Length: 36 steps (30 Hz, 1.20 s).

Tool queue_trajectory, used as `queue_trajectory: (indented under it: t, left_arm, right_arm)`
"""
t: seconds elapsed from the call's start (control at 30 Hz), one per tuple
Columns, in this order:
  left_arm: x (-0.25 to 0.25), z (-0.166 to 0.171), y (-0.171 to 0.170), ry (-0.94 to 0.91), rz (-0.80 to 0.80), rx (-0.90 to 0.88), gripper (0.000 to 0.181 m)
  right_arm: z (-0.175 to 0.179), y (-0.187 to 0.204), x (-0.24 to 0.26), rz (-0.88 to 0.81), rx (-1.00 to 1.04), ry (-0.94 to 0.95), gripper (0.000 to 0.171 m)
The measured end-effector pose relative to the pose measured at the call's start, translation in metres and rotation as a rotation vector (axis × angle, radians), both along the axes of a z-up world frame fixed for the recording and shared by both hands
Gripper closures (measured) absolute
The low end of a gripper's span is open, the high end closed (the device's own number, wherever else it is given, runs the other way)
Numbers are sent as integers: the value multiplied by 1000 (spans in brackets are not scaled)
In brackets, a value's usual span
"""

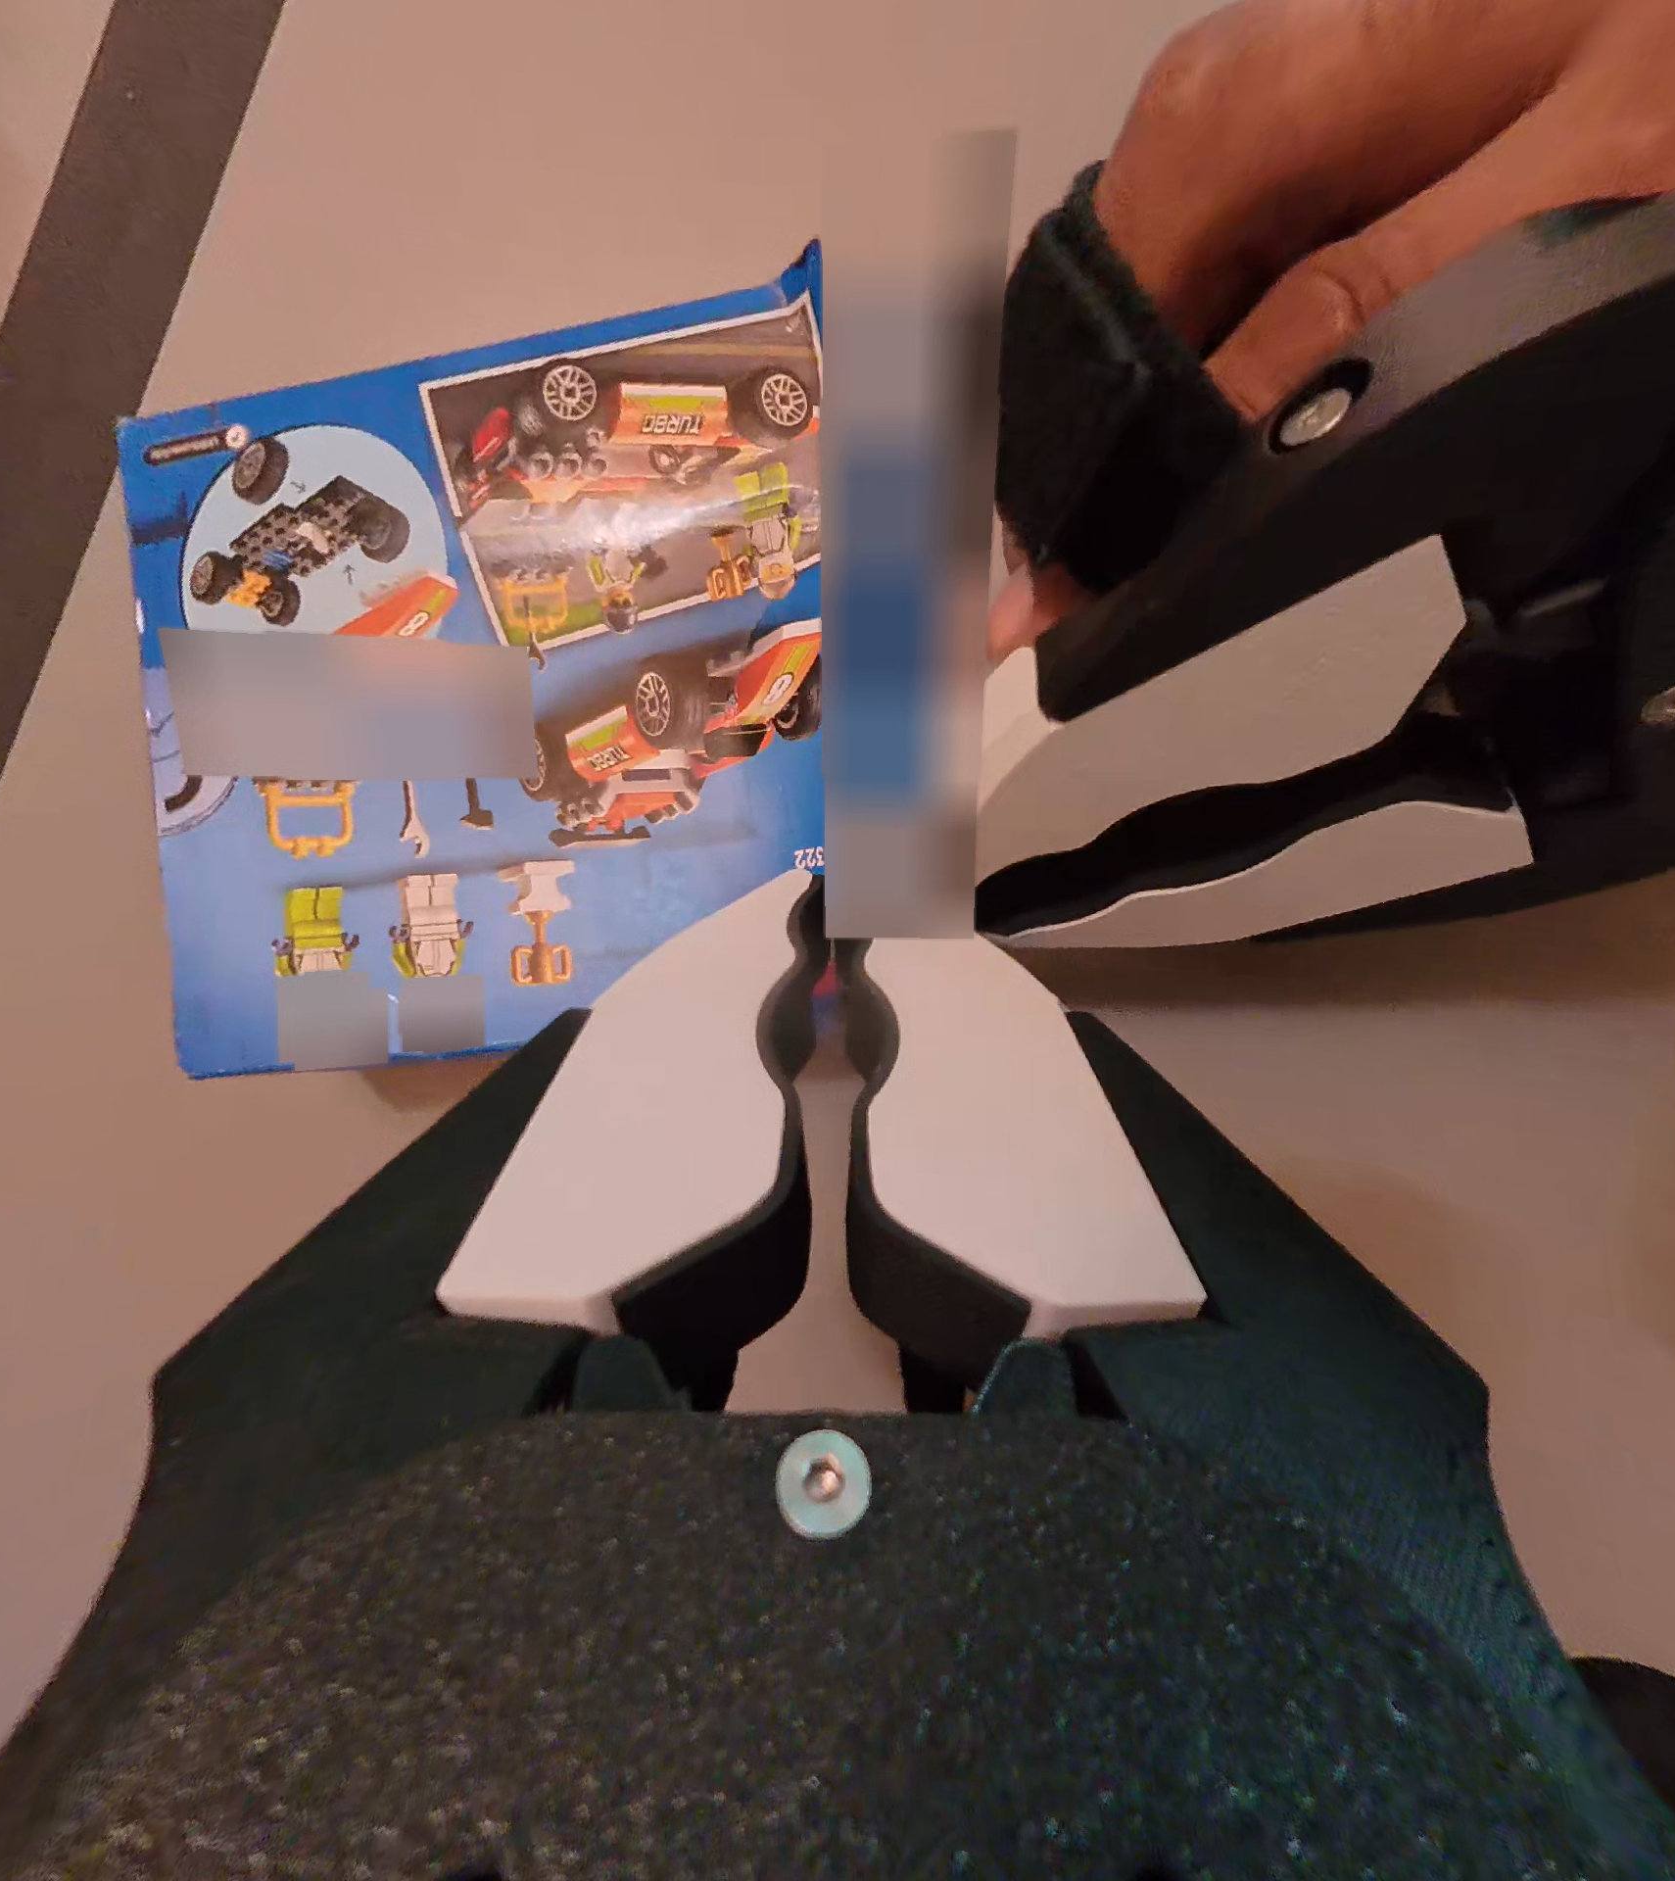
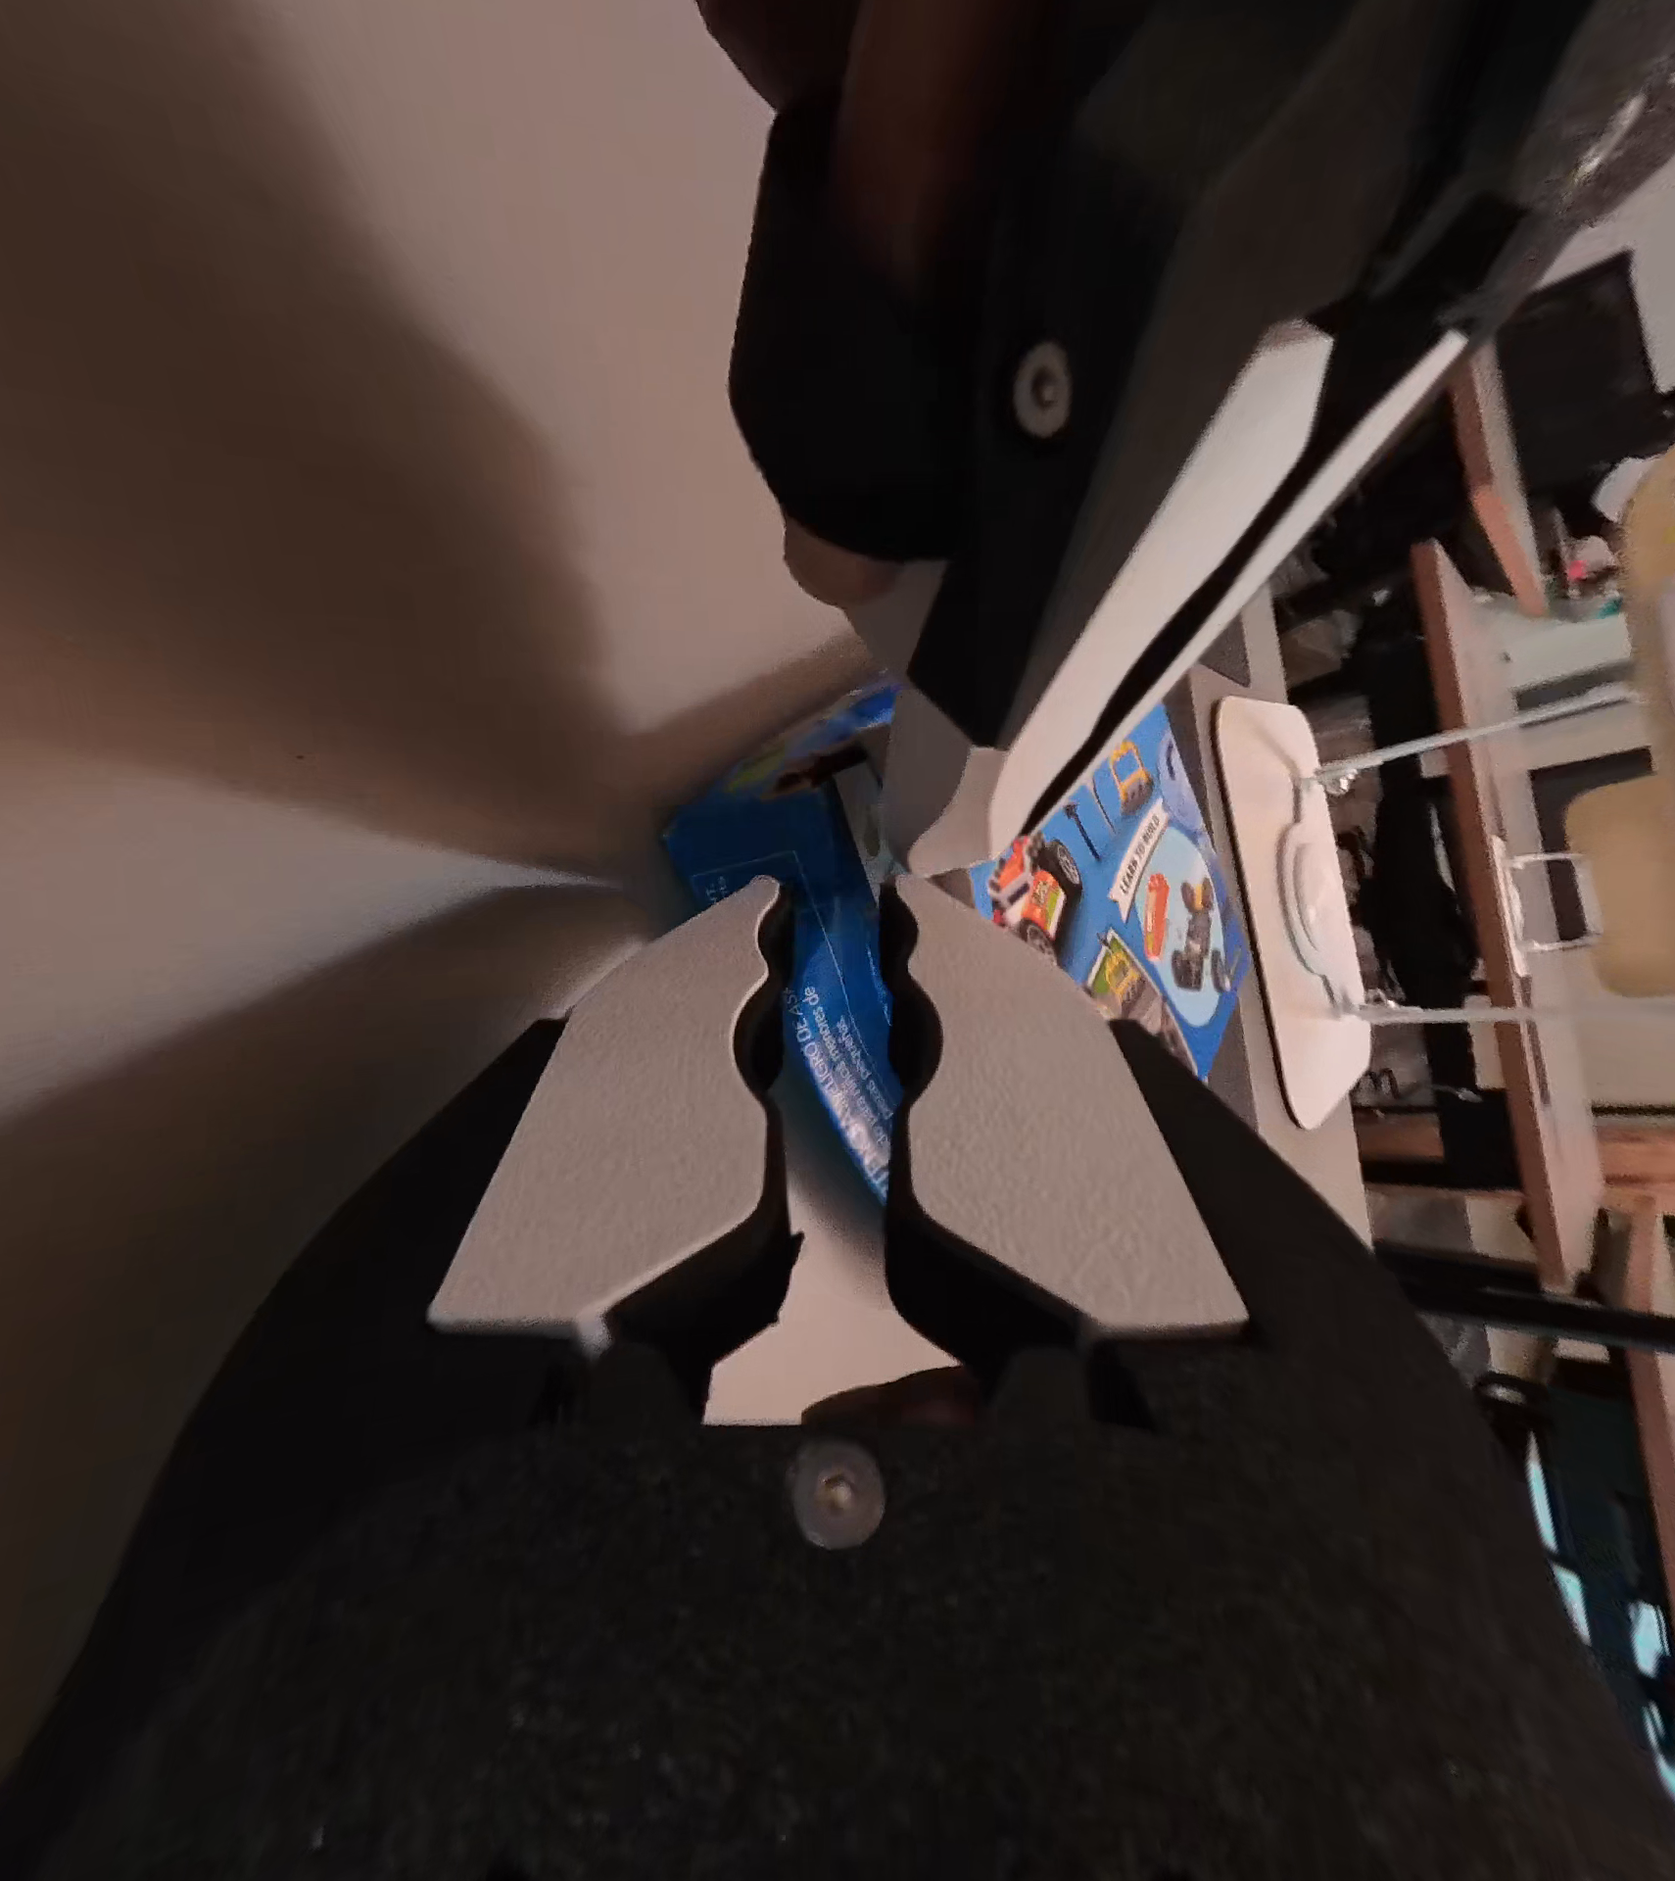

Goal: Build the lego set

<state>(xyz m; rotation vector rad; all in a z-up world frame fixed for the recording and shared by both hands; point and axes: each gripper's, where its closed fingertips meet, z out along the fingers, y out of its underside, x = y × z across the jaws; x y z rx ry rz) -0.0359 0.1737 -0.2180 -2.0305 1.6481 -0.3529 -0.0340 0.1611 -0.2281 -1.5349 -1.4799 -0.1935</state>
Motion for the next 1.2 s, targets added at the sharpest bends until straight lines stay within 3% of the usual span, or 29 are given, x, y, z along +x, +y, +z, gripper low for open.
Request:
queue_trajectory:
  t: [0.13,0.23,0.43,0.5,0.67,0.8,0.9,1.2]
  left_arm:
    - [-1,0,1,-29,10,-47,180]
    - [0,2,0,-58,14,-79,180]
    - [-2,-1,-1,-72,5,-117,180]
    - [-2,-3,0,-61,5,-106,180]
    - [-1,-3,1,-69,5,-105,180]
    - [-2,-2,1,-76,8,-107,180]
    - [0,0,1,-91,15,-126,180]
    - [-4,0,2,-116,34,-172,180]
  right_arm:
    - [-2,0,-3,71,-66,-27,157]
    - [-5,-6,-6,113,-180,16,149]
    - [-7,-2,-5,144,-158,3,154]
    - [-2,-3,-5,162,-130,11,171]
    - [-15,-10,-7,188,-30,-97,171]
    - [6,-4,-8,118,69,22,171]
    - [0,-1,-5,97,36,-20,158]
    - [-5,2,-9,90,-119,22,154]
